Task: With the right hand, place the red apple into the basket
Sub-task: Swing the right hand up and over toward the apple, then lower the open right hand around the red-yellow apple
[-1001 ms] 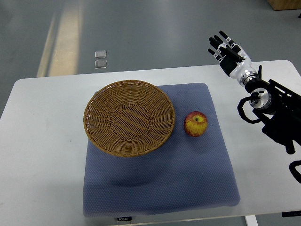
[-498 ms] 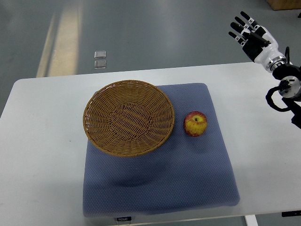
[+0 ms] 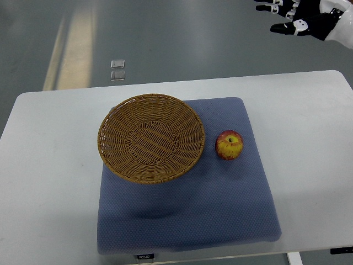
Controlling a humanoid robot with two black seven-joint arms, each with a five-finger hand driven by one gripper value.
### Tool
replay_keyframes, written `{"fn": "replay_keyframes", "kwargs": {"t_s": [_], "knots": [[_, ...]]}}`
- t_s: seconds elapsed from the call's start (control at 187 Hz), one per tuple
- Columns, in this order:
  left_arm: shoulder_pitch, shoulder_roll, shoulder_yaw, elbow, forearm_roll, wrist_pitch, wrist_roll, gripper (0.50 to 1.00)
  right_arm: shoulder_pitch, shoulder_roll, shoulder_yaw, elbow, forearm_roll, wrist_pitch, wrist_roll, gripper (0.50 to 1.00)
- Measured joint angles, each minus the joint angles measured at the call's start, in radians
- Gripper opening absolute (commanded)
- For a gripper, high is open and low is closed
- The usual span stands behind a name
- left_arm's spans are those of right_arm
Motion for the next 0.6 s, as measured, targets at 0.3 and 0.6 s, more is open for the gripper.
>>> {"fn": "replay_keyframes", "kwargs": {"t_s": [0.3,0.6], "knots": [[0.000,0.000,0.001,0.000,0.000,0.000,0.000,1.000,-0.008,0.040,-0.006,0.093,-0.425,0.001,0.003,0.921],[0.000,0.000,0.001,0.000,0.000,0.000,0.000,1.000,-0.044,0.110,-0.034,0.098,-0.811,0.001,0.007,0.921]]}}
